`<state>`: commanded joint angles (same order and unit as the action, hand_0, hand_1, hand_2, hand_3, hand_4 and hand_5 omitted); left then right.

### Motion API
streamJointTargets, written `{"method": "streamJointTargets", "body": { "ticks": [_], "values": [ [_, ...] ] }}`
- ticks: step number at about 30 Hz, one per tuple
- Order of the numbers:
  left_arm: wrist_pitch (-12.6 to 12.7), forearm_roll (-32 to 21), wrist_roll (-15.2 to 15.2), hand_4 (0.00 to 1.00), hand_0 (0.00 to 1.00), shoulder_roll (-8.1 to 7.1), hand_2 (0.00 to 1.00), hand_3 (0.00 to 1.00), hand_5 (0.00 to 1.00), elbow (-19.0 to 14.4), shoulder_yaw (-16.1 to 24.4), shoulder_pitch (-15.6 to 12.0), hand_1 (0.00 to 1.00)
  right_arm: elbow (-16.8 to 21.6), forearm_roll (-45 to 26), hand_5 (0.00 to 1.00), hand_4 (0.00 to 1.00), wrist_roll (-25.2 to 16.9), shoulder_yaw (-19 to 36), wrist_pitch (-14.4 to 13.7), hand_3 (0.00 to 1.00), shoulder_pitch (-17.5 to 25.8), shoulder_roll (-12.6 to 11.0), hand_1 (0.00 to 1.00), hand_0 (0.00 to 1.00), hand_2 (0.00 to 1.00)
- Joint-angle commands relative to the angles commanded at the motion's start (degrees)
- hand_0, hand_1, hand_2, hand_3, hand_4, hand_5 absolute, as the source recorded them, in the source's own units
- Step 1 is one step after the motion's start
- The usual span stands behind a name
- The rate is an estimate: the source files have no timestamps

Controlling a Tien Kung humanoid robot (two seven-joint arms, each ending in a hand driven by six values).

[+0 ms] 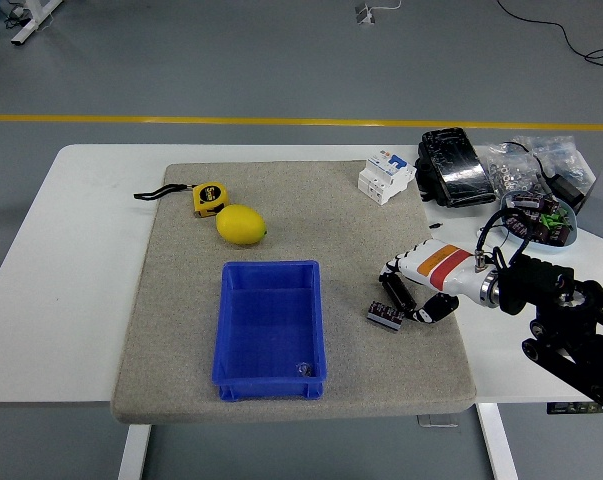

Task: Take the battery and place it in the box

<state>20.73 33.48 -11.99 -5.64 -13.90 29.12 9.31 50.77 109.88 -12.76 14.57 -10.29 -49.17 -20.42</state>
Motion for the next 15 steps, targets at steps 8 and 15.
{"method": "streamJointTargets", "body": {
  "ticks": [8,15],
  "values": [
    [0.0,0.0,0.0,0.635,0.567,-0.06,0.591,0.572,0.571,0.0,0.0,-0.1,0.540,0.4,-0.2,0.152,0.759,-0.1,0.5,-0.2,0.623,0.1,-0.2,0.573,0.581,0.661],
    [-0.1,0.0,0.0,0.635,0.567,-0.10,0.588,0.572,0.570,0.0,0.0,-0.2,0.538,0.6,-0.3,0.148,0.753,-0.1,1.1,-0.1,0.622,0.3,-0.4,0.562,0.543,0.650]
  ]
}}
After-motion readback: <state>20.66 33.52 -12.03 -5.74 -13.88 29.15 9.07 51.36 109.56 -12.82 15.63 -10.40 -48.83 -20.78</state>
